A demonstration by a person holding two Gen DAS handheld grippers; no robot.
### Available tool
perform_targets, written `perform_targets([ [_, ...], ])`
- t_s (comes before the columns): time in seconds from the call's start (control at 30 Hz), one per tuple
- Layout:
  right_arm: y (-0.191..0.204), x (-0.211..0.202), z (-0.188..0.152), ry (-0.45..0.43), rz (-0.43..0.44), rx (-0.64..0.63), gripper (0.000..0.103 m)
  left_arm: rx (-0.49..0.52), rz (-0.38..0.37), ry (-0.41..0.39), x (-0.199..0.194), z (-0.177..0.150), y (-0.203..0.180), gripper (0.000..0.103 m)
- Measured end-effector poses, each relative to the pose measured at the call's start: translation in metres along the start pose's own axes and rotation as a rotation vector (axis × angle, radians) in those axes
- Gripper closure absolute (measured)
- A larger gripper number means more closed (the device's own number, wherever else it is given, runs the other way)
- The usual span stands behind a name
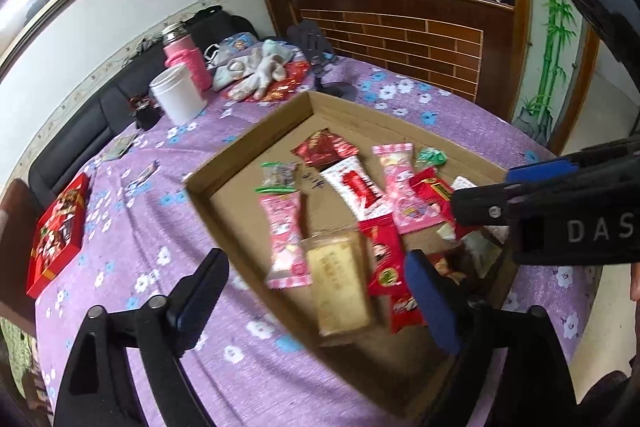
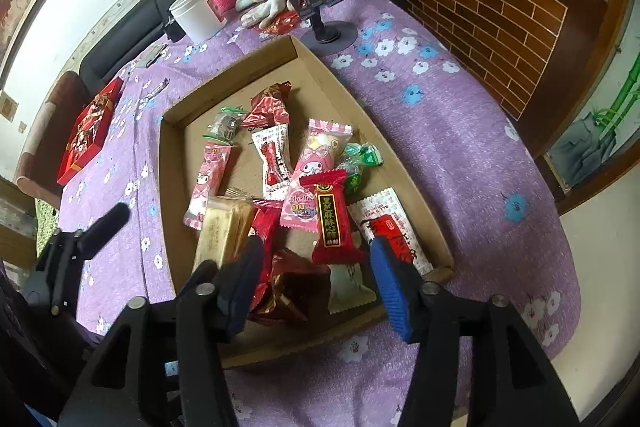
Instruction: Organize snacks
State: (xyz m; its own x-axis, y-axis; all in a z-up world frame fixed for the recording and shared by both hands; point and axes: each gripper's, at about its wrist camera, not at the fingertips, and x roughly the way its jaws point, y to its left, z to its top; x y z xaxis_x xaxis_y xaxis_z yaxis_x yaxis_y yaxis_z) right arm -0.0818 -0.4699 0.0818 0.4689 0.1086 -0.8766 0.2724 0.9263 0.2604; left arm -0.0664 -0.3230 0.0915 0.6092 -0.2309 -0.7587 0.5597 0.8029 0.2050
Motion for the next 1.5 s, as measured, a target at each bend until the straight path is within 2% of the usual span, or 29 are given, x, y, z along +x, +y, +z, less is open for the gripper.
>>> perform_targets([
  [0.03, 0.002, -0.002, -0.002, -0.011, -0.010, 0.000, 0.043, -0.005, 0.005, -0.001, -0.003, -0.002, 0.004, 0.009],
  [0.13, 0.005, -0.008, -0.006, -0.035, -0.031, -0.002, 0.032, -0.028, 0.037, 0.002, -0.009, -0.006, 0.015, 0.001],
  [0.27, 0.012, -0.014, -0.012, -0.060, -0.069, -0.013, 0.028, -0.059, 0.075, -0.005, -0.016, -0.011, 0.029, 0.001],
  [0.37, 0.016, -0.018, -0.018, -0.082, -0.077, -0.014, 0.027, -0.063, 0.100, 0.048, -0.013, -0.012, 0.039, 0.001],
  [0.5, 0.024, -0.026, -0.025, -0.119, -0.088, -0.024, 0.027, -0.089, 0.118, 0.056, -0.016, -0.016, 0.050, 0.001],
  [0.57, 0.028, -0.030, -0.026, -0.139, -0.098, -0.034, 0.027, -0.072, 0.162, 0.047, -0.020, -0.017, 0.051, 0.001],
  [0.73, 0.044, -0.038, -0.033, -0.188, -0.110, -0.070, 0.027, -0.063, 0.192, 0.020, -0.030, -0.023, 0.054, 0.001],
  [0.87, 0.056, -0.043, -0.039, -0.214, -0.126, -0.104, 0.027, -0.030, 0.246, -0.001, -0.035, -0.026, 0.054, 0.001],
  [0.97, 0.058, -0.043, -0.042, -0.215, -0.133, -0.098, 0.027, -0.014, 0.249, 0.008, -0.033, -0.028, 0.054, 0.001],
  [1.5, 0.055, -0.041, -0.053, -0.201, -0.151, -0.057, 0.027, -0.019, 0.149, 0.040, -0.028, -0.033, 0.056, 0.001],
])
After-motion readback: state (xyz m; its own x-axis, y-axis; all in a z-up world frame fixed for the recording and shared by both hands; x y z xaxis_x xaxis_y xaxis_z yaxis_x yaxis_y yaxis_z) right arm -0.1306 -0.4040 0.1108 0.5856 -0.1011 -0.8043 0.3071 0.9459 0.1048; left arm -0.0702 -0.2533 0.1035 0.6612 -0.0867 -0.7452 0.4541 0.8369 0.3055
